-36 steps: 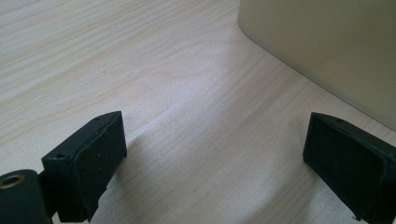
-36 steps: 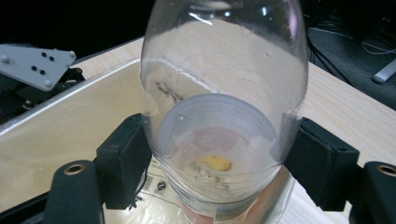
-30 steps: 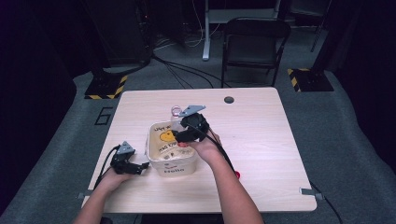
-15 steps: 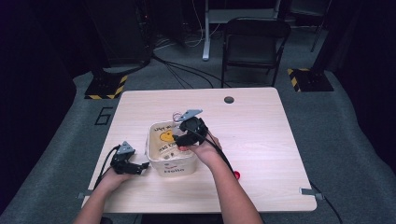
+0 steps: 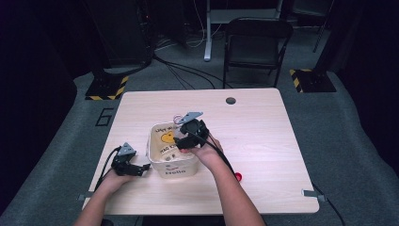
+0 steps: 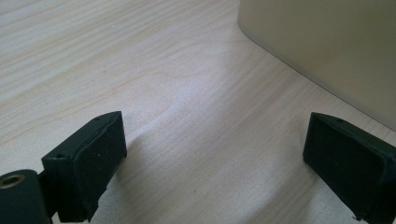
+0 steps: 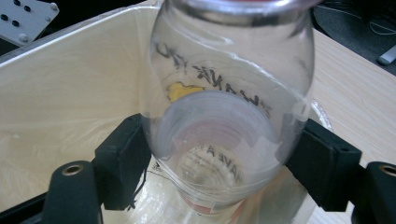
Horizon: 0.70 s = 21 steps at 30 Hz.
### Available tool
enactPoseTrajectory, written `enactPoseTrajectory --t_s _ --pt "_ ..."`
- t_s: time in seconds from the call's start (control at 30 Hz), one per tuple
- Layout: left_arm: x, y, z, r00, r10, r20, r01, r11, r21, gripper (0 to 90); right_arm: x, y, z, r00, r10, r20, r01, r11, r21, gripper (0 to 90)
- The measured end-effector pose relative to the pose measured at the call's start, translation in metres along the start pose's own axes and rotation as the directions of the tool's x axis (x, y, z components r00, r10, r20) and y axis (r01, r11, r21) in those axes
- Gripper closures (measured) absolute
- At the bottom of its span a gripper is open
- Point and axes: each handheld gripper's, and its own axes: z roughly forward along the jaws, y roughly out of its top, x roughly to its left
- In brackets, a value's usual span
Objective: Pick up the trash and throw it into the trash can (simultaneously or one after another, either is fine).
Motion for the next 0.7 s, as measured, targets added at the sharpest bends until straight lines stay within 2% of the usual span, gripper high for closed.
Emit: enactPoseTrajectory --t_s 0.1,0.2,0.27,0.53,0.7 --pt "0.0 0.0 0.0 1.0 0.002 -0.001 -0.002 1.0 -0.001 5.9 -0.001 0.0 -0.002 0.9999 -0.012 0.002 0.012 1.0 -0.019 23.1" --pt "0.0 0.0 0.0 1.0 0.001 -0.001 -0.001 1.0 0.0 5.9 -0.001 -0.001 -0.004 1.0 0.002 -0.003 -0.002 1.0 -0.015 22.6" --pt "0.0 0.0 0.0 1.0 0.002 -0.001 -0.002 1.0 -0.001 5.9 -0.002 -0.002 -0.005 0.9998 -0.021 -0.005 0.02 1.0 -0.015 22.0" --pt "0.0 0.0 0.0 1.0 0.001 -0.001 -0.001 1.0 -0.001 6.0 0.001 -0.003 -0.008 1.0 -0.001 0.001 0.001 1.0 -0.028 21.7" --pt "0.0 0.0 0.0 1.0 0.001 -0.001 -0.001 1.0 0.0 5.9 0.0 -0.005 -0.012 1.0 -0.01 0.001 0.01 0.999 -0.035 21.6"
